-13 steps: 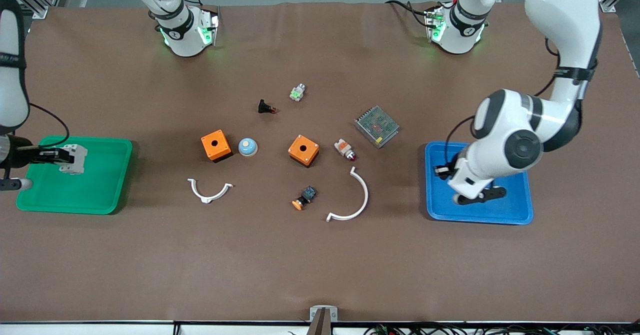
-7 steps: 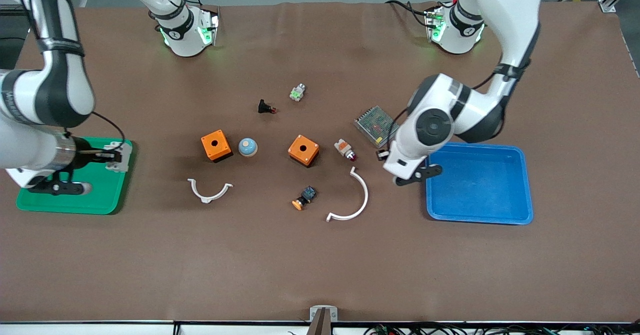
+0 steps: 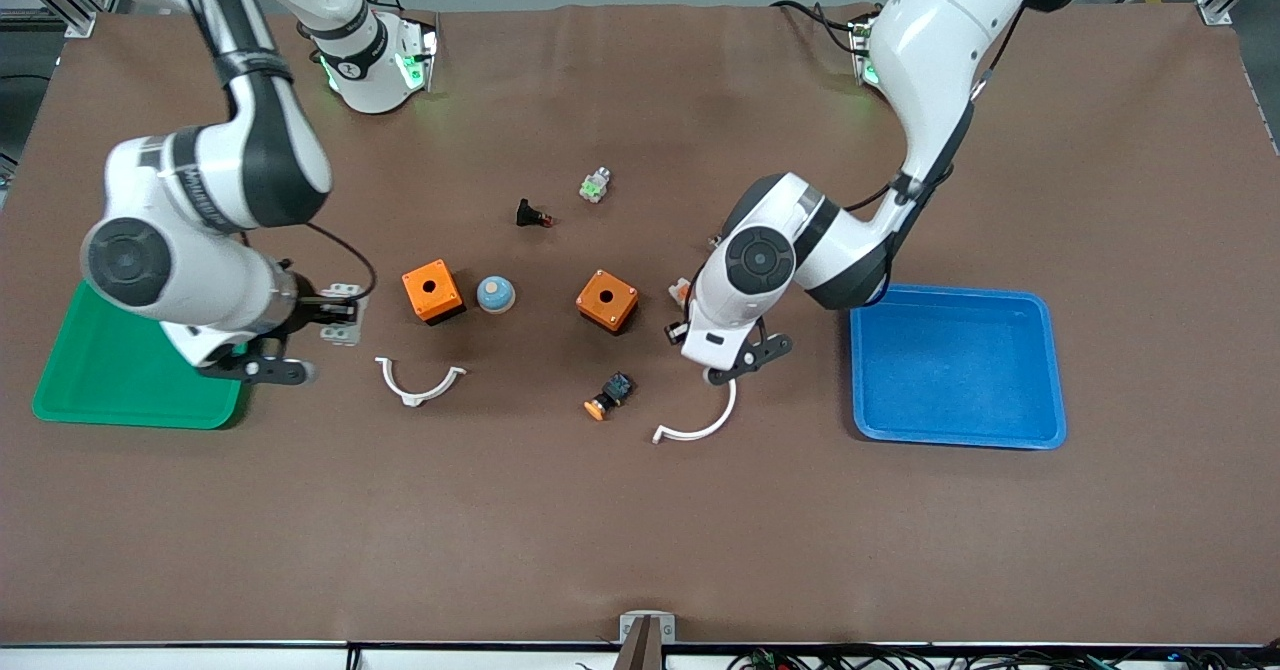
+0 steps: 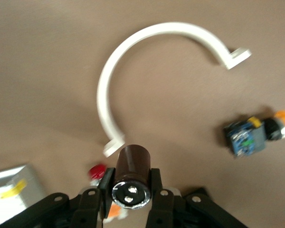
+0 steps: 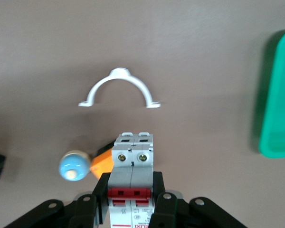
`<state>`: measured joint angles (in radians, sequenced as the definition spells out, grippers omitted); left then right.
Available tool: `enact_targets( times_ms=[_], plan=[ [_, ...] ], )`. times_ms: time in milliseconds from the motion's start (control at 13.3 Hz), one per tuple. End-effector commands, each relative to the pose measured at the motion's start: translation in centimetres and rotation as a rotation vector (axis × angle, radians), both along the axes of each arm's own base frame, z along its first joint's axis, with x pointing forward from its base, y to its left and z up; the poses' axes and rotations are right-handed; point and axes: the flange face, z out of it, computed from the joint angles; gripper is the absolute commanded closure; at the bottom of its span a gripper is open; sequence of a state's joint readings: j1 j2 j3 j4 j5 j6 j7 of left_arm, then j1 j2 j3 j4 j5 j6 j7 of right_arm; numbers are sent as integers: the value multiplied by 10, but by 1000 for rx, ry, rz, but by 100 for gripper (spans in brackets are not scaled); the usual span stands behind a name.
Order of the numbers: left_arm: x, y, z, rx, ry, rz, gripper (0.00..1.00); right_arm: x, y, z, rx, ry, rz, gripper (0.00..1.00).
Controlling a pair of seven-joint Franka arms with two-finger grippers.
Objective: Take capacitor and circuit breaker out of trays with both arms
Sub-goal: 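Lift the capacitor with the left gripper while the right gripper lifts the breaker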
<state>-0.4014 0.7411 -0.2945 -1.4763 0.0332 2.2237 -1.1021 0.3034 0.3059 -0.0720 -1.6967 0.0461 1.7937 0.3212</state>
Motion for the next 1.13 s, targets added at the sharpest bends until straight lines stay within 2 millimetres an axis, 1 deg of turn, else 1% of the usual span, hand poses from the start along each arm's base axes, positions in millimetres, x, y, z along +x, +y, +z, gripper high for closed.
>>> enact_targets(
  times_ms=[0,75,150,226,301,376,451,526,602,752,902,1053],
  plan=[
    [17,-13,-22,-46,-64,30,99,-10,31,-22,36,-3,-41,85],
    [20,-10,-31,-47,-81,37,99,-17,49,-38,46,-23,-49,85],
    [18,-15,-36,-43,-91,29,99,-24,67,-53,44,-50,-60,85],
    [22,-12,-41,-28,-100,32,98,-31,82,-68,39,-63,-74,85],
    [21,-13,-47,-19,-102,24,98,-37,98,-77,33,-68,-83,85],
    [26,-13,-50,-21,-108,28,98,-41,113,-84,26,-70,-95,85],
    [28,-14,-57,-21,-104,30,98,-46,128,-88,27,-86,-106,85],
    [29,-13,-63,-18,-100,32,97,-46,138,-98,29,-102,-111,85],
    [28,-13,-65,-16,-98,30,96,-45,145,-107,35,-121,-110,85],
    [27,-12,-69,-12,-92,29,95,-41,150,-129,37,-141,-107,85],
    [27,-12,-73,-11,-89,28,91,-38,154,-142,47,-147,-115,85],
    [28,-9,-78,-5,-85,31,87,-33,157,-150,50,-141,-124,85]
  ],
)
